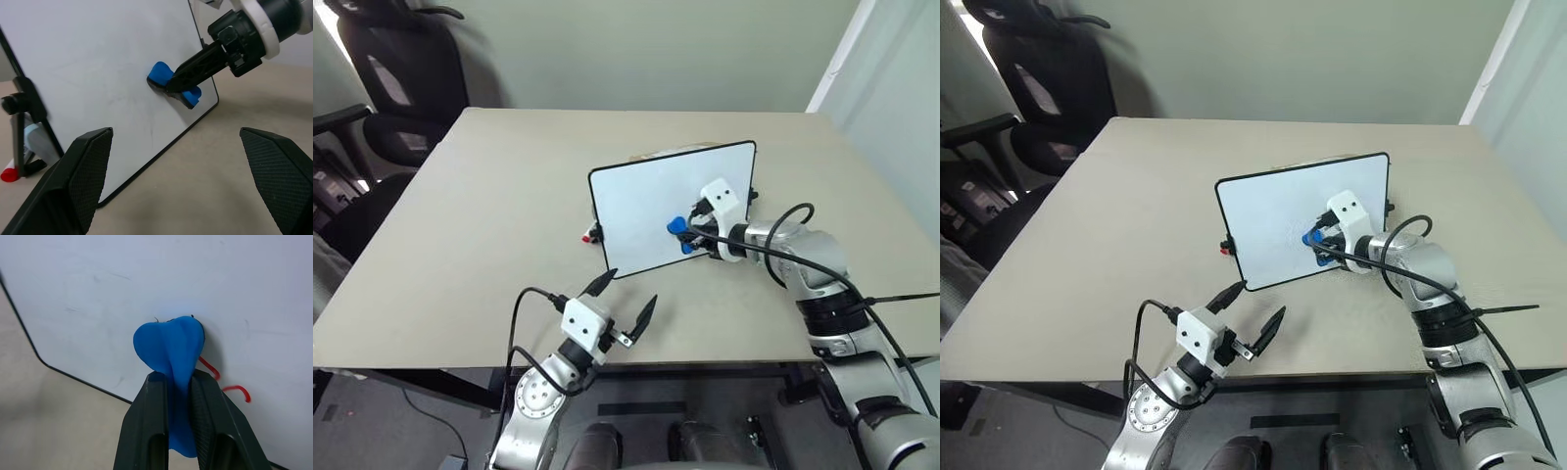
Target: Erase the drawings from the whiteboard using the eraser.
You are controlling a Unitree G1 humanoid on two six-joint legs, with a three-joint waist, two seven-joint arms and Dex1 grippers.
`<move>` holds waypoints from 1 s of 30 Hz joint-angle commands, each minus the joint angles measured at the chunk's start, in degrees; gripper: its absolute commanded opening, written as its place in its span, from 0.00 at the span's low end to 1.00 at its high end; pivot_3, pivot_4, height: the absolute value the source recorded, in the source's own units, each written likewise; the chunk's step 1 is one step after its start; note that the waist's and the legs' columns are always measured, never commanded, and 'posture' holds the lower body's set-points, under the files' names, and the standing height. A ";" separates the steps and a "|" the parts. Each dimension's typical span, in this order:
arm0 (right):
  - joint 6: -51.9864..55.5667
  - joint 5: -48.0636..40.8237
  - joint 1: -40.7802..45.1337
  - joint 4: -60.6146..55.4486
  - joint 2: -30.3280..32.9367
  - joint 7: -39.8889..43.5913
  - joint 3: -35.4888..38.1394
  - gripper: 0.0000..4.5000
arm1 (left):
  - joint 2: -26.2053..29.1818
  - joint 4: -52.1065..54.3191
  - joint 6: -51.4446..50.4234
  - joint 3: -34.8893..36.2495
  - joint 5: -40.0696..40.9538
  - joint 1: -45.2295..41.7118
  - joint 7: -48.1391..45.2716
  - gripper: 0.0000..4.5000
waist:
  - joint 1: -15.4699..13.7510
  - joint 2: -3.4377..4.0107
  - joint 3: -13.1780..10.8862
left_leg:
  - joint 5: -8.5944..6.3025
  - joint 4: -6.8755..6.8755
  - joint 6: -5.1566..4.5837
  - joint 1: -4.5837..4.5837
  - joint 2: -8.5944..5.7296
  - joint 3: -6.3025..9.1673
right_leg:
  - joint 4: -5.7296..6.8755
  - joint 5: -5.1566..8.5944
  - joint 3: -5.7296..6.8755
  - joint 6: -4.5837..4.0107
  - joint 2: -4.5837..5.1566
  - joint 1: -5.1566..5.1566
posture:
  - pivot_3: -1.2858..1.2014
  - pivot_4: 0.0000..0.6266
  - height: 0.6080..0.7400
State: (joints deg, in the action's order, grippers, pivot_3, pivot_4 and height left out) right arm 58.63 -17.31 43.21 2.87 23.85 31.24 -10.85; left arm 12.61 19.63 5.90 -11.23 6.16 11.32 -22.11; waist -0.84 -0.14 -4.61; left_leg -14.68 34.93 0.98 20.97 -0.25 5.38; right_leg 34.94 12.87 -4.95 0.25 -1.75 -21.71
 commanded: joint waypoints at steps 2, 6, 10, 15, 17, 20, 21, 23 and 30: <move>-0.70 2.74 0.86 1.61 0.52 -0.68 -0.87 0.12 | -0.04 3.21 0.26 0.45 0.27 0.33 0.39 1.00 | 0.21 0.03 -0.05 | -0.14 -0.01 0.23 -0.02 0.00 0.00 | 0.01 0.07 0.00 0.21 0.00 -0.11 | 0.52 0.24 0.99; -0.25 4.13 0.39 3.01 0.37 -0.28 -2.13 0.12 | -0.14 3.60 0.02 0.31 0.24 0.47 0.52 1.00 | 0.31 0.05 -0.11 | -0.13 -0.08 0.27 0.01 0.01 0.00 | 0.04 0.05 0.00 0.23 -0.01 -0.27 | 0.52 0.24 0.99; -0.19 5.04 0.57 3.72 0.07 0.15 -2.90 0.12 | -0.13 3.59 0.14 0.28 0.28 0.55 0.45 1.00 | 0.31 0.09 -0.24 | -0.05 -0.09 0.34 0.07 0.01 0.00 | 0.04 0.01 0.00 0.17 -0.01 -0.36 | 0.52 0.24 0.99; -0.56 4.99 3.31 3.66 -0.36 0.59 -2.39 0.12 | 0.05 3.42 0.13 0.54 0.47 0.29 0.23 1.00 | 0.41 0.09 -0.25 | 0.00 -0.09 0.39 0.05 0.01 -0.01 | 0.02 -0.09 0.00 0.14 -0.01 -0.36 | 0.52 0.24 0.99; -0.56 4.74 5.40 3.42 -0.71 0.77 -1.93 0.12 | 0.11 3.29 0.04 0.67 0.57 0.08 0.13 1.00 | 0.64 0.10 -0.29 | 0.03 -0.09 0.41 0.06 0.02 -0.01 | 0.03 -0.15 0.00 0.16 -0.01 -0.44 | 0.52 0.24 0.99; -0.29 4.45 8.64 3.48 -1.79 0.40 -1.13 0.12 | 0.41 3.10 -0.02 0.98 0.91 -0.13 -0.18 1.00 | 1.14 0.14 -0.35 | 0.07 -0.11 0.41 0.06 0.02 -0.02 | 0.02 -0.25 0.00 0.23 -0.01 -0.54 | 0.52 0.24 0.99; -0.10 4.27 9.36 3.24 -2.12 0.34 -0.95 0.12 | 0.51 3.08 -0.05 1.05 1.02 -0.16 -0.26 1.00 | 1.27 0.13 -0.35 | 0.07 -0.14 0.41 0.04 0.02 -0.02 | 0.02 -0.25 0.00 0.23 -0.02 -0.55 | 0.52 0.24 0.99; 0.12 4.13 10.11 2.60 -2.57 0.28 -0.96 0.12 | 0.69 3.06 -0.11 1.09 1.21 -0.19 -0.36 1.00 | 1.35 0.13 -0.35 | 0.07 -0.22 0.41 0.03 0.03 -0.02 | 0.01 -0.25 0.00 0.23 -0.02 -0.58 | 0.52 0.24 0.99; 0.04 5.86 5.78 5.36 -4.05 0.28 -4.62 0.12 | 0.90 3.58 -0.43 1.15 1.36 0.13 -0.39 1.00 | 1.32 0.09 -0.31 | 0.09 -0.27 0.39 0.00 0.05 -0.01 | 0.00 -0.31 0.00 0.11 -0.02 -0.63 | 0.52 0.24 0.99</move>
State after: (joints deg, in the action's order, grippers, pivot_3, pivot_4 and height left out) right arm 58.98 -12.62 50.27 7.15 20.25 32.00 -14.11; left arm 13.54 20.38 5.03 -10.15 7.19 11.51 -22.38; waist 0.49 -0.05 -4.91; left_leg -14.60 34.66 1.37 20.95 -0.20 5.36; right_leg 34.94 12.55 -4.95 0.36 -1.78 -22.33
